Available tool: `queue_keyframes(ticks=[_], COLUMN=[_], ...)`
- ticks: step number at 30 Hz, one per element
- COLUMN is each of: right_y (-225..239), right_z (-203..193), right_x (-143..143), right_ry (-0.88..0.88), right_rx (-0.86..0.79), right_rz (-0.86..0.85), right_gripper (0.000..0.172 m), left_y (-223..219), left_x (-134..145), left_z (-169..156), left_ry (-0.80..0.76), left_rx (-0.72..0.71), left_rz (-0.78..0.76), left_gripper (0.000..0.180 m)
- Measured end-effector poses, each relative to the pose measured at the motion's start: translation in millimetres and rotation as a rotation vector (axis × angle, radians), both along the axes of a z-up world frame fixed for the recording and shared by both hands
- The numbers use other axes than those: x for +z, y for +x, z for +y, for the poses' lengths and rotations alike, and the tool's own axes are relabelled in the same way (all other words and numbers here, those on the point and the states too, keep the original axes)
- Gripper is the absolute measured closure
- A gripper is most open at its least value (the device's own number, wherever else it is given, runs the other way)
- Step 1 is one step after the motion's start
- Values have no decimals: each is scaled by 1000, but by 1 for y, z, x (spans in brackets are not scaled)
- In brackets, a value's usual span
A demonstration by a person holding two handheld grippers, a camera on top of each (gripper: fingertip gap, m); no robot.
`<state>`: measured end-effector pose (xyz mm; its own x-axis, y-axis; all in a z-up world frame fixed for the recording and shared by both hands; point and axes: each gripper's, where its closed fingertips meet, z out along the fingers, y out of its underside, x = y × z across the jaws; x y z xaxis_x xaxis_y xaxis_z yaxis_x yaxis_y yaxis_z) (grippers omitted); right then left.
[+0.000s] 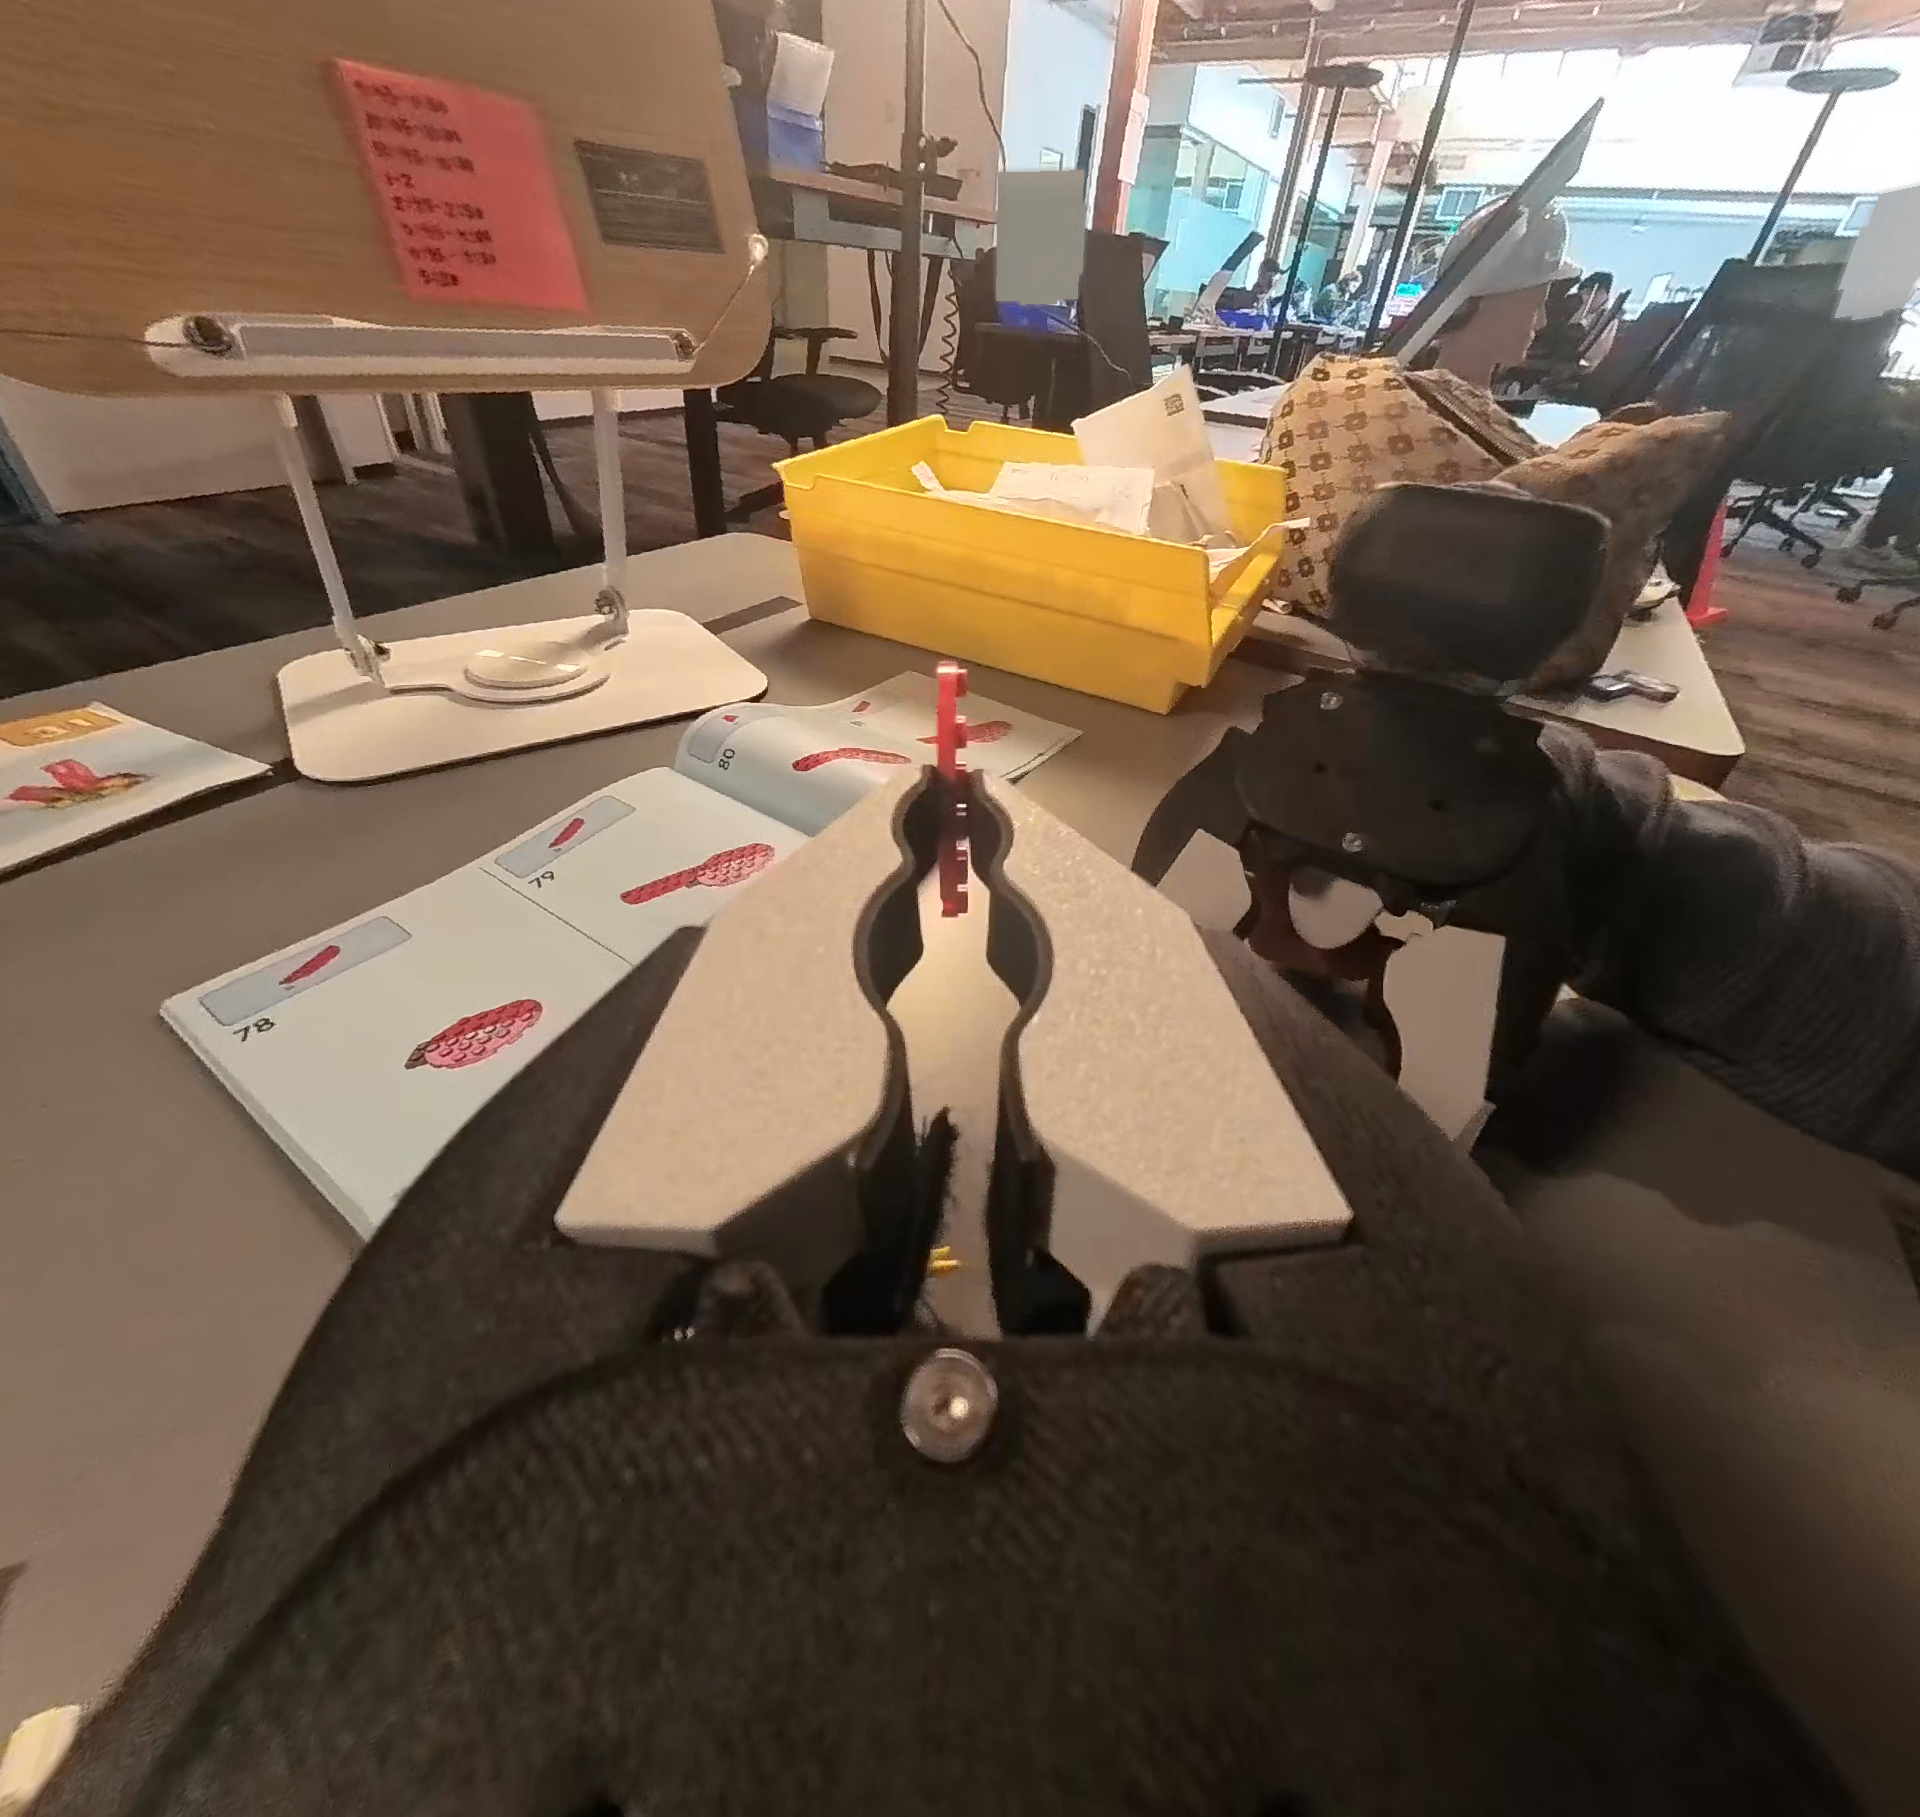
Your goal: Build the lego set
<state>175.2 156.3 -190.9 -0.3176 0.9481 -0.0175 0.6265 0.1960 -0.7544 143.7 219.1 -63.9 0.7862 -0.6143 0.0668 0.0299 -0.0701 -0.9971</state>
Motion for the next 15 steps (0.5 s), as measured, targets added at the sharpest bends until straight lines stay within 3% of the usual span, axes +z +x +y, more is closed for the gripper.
queue_keyframes(ticks=[4, 15], right_y=[1, 0], right_z=[1, -7], right_x=[3, 18], right_ry=[-50, -133], right_rx=[-8, 23], right_rz=[10, 75], right_gripper=[118, 124], left_y=[-1, 0], left_x=[0, 2], left_z=[0, -1], left_ry=[-12, 7], left_rx=[-10, -10], left_rz=[-18, -12], left_gripper=[177, 177])
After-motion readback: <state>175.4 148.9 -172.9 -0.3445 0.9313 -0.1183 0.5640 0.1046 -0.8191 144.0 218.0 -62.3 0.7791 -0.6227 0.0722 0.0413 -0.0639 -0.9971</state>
